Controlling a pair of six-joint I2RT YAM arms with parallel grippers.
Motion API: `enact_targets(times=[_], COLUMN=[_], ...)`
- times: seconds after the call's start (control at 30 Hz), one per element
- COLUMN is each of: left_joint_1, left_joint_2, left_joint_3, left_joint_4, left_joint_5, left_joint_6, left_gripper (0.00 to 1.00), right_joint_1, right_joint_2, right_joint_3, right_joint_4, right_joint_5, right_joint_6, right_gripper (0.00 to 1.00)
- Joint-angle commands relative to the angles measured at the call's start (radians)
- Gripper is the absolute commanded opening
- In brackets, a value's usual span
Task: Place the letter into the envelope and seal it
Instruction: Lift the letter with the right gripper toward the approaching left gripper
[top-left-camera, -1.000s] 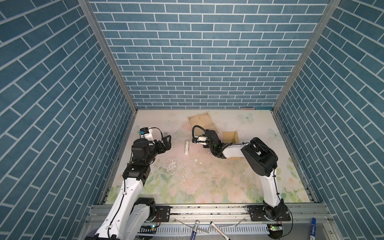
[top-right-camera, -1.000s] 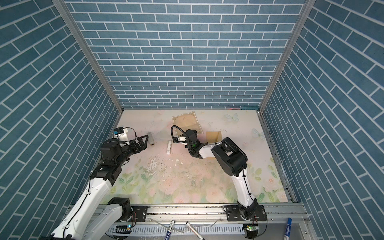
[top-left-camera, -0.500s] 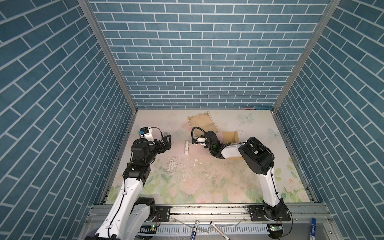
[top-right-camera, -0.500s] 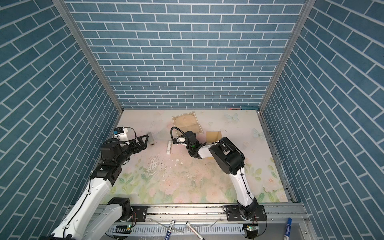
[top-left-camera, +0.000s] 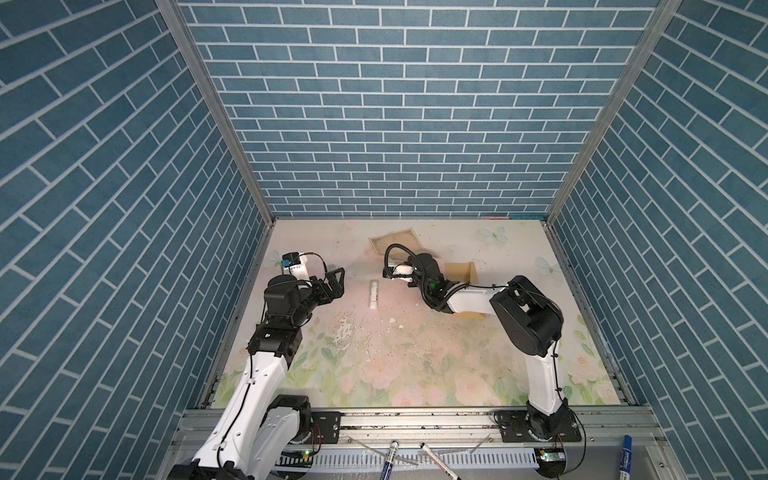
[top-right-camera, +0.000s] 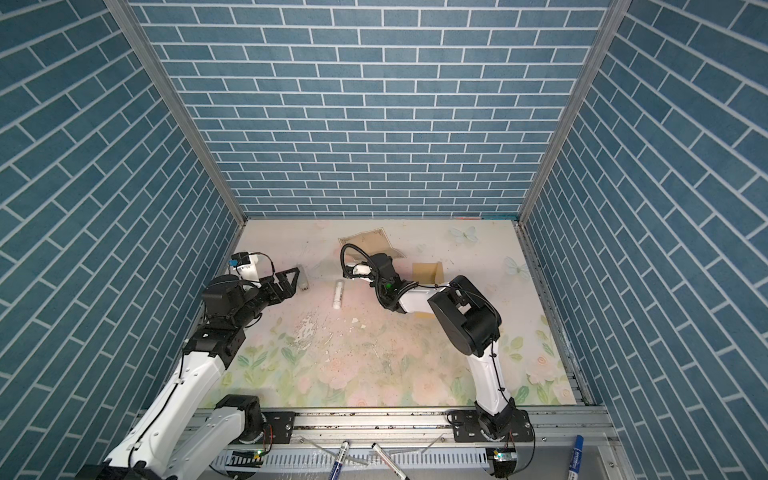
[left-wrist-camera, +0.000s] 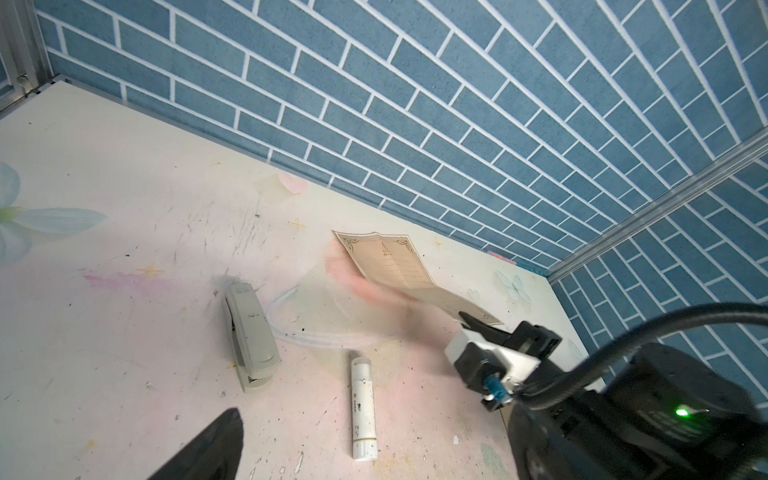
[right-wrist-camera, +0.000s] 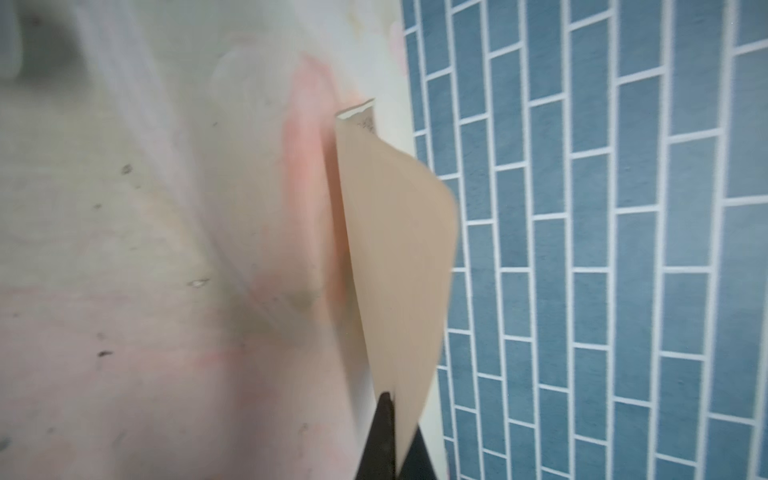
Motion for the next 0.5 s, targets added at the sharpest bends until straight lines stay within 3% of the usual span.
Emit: enact_targets(times=[0.0, 0.27, 0.47], left_joint_1=[-0.023, -0.135, -0.277], left_joint_2=[0.007, 0.02, 0.016], left_joint_3=[0.029, 0.054, 0.051], left_joint_4=[0.047, 0.132, 0.197], left_joint_5=[0.018, -0.003, -0.026], left_joint_6=[0.039, 0.181, 0.434], left_gripper=[1.0, 0.99, 0.99], right_joint_1=[-0.001, -0.008, -0.025], right_joint_2=[-0.15, -0.373, -0.488], right_joint_3=[-0.011, 0.022, 0.079], right_joint_4=[-0.086, -0.457, -0.742], right_joint_5=[-0.034, -0.129, -0.208], right_joint_6=[0.022, 0.122, 0.19], right_gripper=[0.0, 0.0, 0.0])
